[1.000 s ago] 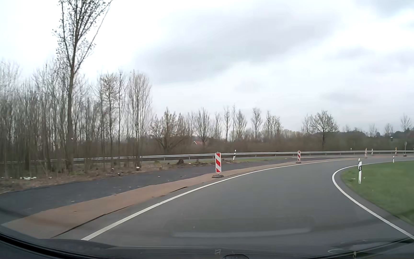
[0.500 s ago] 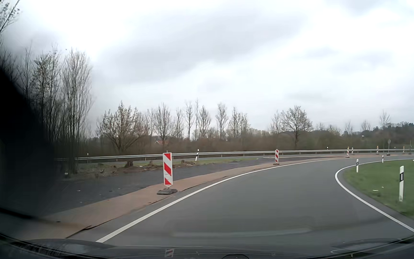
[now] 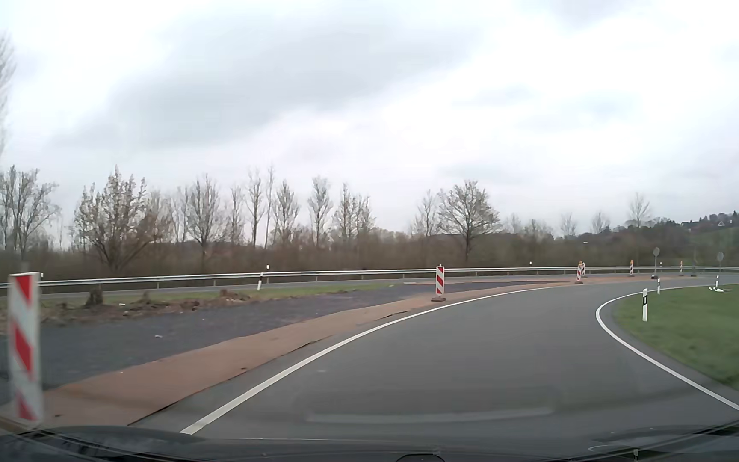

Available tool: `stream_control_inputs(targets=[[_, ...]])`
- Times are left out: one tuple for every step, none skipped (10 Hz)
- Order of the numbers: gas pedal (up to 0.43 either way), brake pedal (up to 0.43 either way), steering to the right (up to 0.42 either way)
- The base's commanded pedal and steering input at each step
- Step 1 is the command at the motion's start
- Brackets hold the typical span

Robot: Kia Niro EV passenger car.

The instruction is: Follow the waypoints while adhering to traffic rules and regulations

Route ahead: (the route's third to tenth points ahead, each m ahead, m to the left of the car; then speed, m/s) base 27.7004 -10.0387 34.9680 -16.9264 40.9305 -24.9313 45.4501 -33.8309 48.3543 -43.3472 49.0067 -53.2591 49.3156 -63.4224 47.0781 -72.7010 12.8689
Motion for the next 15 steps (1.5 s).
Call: stream_control_inputs(targets=[[0.157, 0.000, 0.111], [0.157, 0.000, 0.110], [0.157, 0.000, 0.106], [0.157, 0.000, 0.104], [0.157, 0.000, 0.103], [0.157, 0.000, 0.103], [0.157, 0.000, 0.107], [0.157, 0.000, 0.109], [0.157, 0.000, 0.109], [0.157, 0.000, 0.109], [0.157, 0.000, 0.109], [0.157, 0.000, 0.109], [0.157, 0.000, 0.109], [0.157, 0.000, 0.109], [0.157, 0.000, 0.109]])
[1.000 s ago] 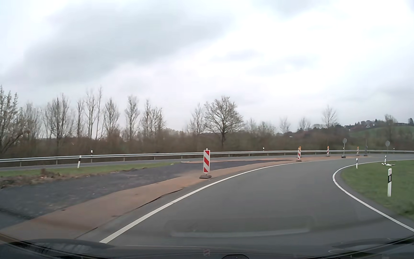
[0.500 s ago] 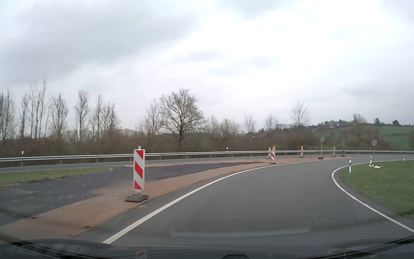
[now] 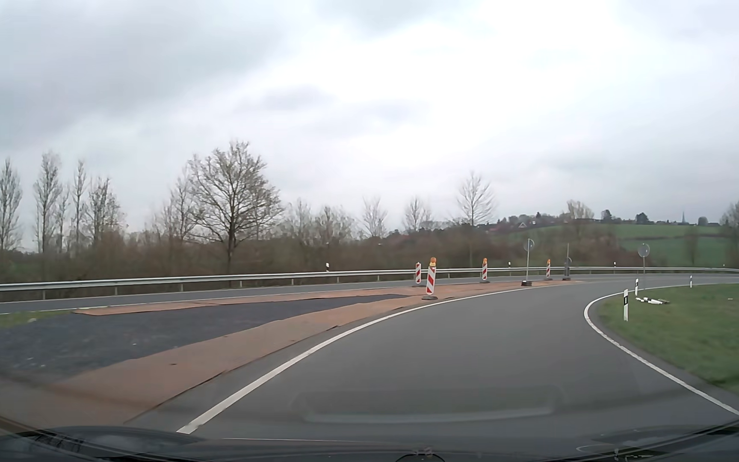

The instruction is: Follow the waypoints while adhering to traffic rules and regulations

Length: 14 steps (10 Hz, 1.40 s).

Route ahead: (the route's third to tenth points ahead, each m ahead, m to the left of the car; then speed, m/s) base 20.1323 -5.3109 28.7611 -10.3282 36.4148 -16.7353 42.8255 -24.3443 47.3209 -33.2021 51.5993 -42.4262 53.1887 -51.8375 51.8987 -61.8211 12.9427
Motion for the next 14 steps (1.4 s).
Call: stream_control_inputs(targets=[[0.157, 0.000, 0.108], [0.157, 0.000, 0.108], [0.157, 0.000, 0.107], [0.157, 0.000, 0.106], [0.157, 0.000, 0.106], [0.157, 0.000, 0.106], [0.157, 0.000, 0.109], [0.157, 0.000, 0.109], [0.157, 0.000, 0.108], [0.157, 0.000, 0.106], [0.157, 0.000, 0.106], [0.157, 0.000, 0.105], [0.157, 0.000, 0.105], [0.157, 0.000, 0.105]])
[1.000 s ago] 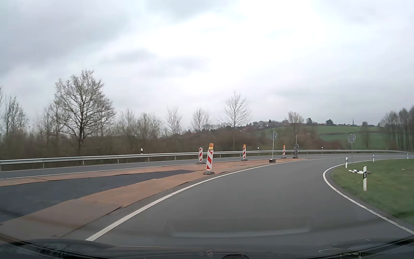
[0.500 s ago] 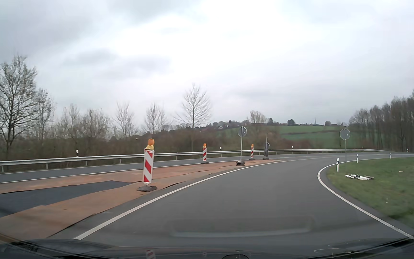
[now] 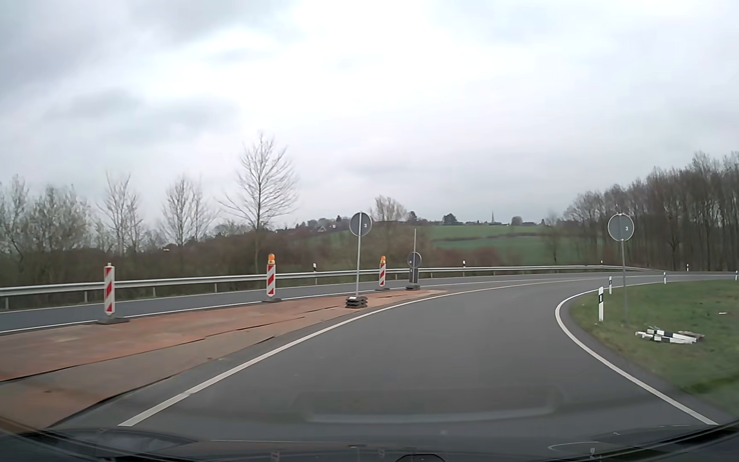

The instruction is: Follow the waypoints while adhering to traffic rules and regulations

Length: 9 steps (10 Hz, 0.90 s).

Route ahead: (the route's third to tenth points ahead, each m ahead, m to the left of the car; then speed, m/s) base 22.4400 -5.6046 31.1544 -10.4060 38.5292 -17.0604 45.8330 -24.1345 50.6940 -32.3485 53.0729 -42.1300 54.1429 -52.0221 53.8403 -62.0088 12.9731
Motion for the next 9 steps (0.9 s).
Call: stream_control_inputs(targets=[[0.157, 0.000, 0.103], [0.157, 0.000, 0.101], [0.157, 0.000, 0.100], [0.157, 0.000, 0.100], [0.157, 0.000, 0.100], [0.157, 0.000, 0.100], [0.157, 0.000, 0.100], [0.157, 0.000, 0.100], [0.157, 0.000, 0.099]])
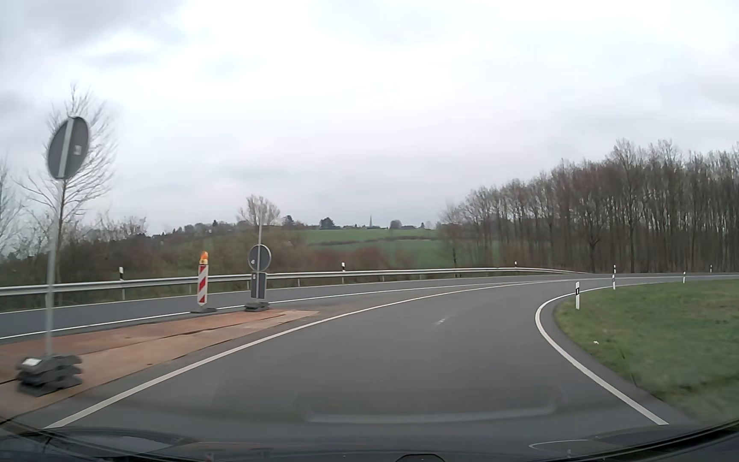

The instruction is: Follow the waypoints while adhering to traffic rules and regulations

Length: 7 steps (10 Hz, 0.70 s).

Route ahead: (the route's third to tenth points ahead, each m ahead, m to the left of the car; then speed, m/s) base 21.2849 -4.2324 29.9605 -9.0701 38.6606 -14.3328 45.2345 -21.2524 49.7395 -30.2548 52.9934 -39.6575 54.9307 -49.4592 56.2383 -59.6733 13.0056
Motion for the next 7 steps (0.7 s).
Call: stream_control_inputs(targets=[[0.157, 0.000, 0.099], [0.157, 0.000, 0.098], [0.157, 0.000, 0.098], [0.157, 0.000, 0.097], [0.157, 0.000, 0.097], [0.157, 0.000, 0.097], [0.157, 0.000, 0.098]])
